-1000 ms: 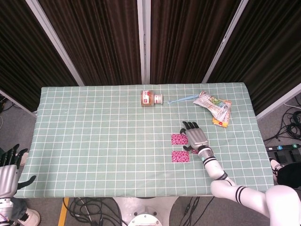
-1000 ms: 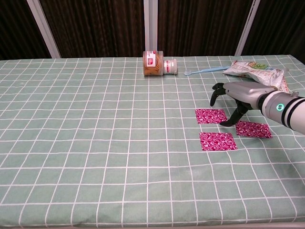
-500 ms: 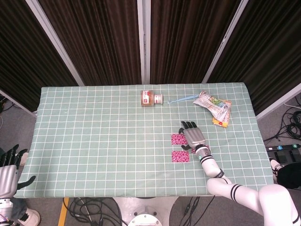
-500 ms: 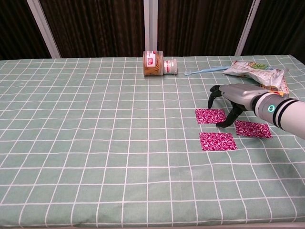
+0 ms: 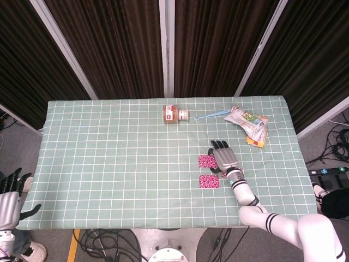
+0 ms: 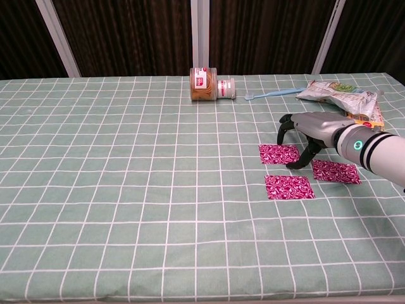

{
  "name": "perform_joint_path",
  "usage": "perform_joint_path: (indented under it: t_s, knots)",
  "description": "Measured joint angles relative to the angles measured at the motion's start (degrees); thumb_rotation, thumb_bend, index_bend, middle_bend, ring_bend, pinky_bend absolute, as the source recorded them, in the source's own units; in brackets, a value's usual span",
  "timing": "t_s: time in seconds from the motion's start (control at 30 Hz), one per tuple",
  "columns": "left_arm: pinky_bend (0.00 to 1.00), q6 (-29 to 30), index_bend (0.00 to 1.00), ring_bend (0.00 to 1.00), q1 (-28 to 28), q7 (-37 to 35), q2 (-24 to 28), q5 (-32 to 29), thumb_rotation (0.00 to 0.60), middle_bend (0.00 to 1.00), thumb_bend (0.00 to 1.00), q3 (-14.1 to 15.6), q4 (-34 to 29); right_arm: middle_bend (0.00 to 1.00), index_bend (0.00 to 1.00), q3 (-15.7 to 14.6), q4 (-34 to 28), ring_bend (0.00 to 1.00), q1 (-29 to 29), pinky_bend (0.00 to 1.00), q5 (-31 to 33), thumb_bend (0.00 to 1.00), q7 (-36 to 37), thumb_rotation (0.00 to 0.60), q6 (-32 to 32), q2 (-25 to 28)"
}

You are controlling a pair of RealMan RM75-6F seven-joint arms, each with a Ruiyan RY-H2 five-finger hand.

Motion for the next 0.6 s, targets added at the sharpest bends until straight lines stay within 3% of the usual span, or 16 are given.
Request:
perform_joint_path:
  t_s: [0.3, 0.6]
  knots:
    - [0.13, -0.04, 0.22, 0.11, -0.04, -0.37, -0.22, 0.08, 0.6, 0.15, 0.17, -0.06, 0.39, 0.05, 0.42, 0.32, -3.68, 0.0, -0.86, 0.0, -1.01, 0.15, 0.36, 0.561, 2.27, 2.18]
    - [0.13, 0.03, 0.22, 0.11, 0.02, -0.77, -0.29, 0.27, 0.6, 0.15, 0.17, -0.02, 0.77, 0.05, 0.41, -0.38, -15.26, 0.0, -3.85, 0.0, -1.15, 0.15, 0.1, 0.562, 6.2, 7.5]
